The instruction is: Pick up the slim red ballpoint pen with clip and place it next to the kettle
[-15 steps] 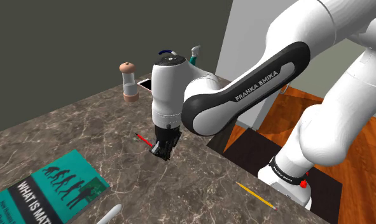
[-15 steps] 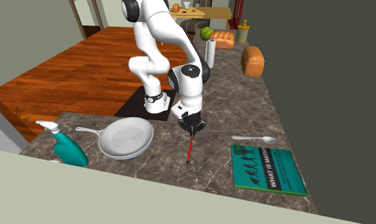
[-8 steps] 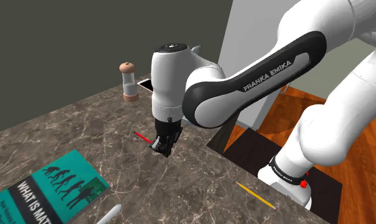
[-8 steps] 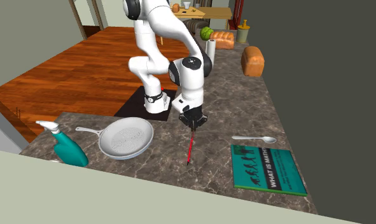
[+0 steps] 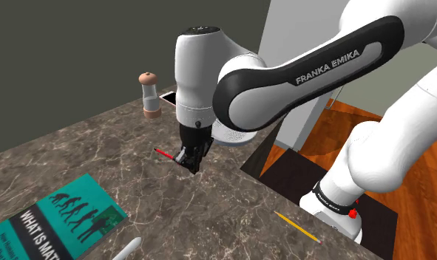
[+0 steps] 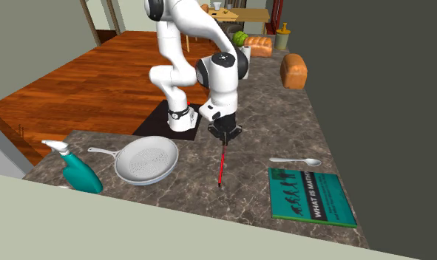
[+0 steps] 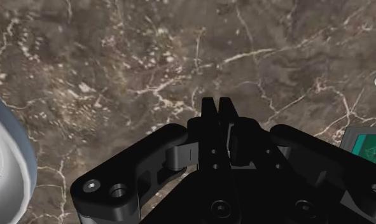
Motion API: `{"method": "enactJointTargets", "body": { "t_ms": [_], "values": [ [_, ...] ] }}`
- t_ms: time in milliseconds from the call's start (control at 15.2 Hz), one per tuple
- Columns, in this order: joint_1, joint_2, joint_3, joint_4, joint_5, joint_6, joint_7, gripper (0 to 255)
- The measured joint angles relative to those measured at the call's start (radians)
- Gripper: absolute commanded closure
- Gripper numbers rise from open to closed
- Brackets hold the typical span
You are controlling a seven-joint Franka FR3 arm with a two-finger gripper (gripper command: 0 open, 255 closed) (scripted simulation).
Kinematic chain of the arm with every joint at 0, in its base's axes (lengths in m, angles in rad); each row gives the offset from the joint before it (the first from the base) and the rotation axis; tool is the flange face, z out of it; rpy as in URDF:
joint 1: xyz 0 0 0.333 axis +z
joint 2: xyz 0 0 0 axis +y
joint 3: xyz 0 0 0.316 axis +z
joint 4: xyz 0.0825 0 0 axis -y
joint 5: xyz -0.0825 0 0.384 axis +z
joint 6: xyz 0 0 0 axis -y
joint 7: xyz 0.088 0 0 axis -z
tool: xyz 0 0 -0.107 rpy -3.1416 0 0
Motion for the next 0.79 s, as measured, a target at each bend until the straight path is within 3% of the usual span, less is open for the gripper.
{"method": "enactJointTargets", "body": {
  "t_ms": [792],
  "values": [
    [-0.001, -0.071, -0.025, 0.105, 0.023, -0.170, -0.019, 255]
  ]
}}
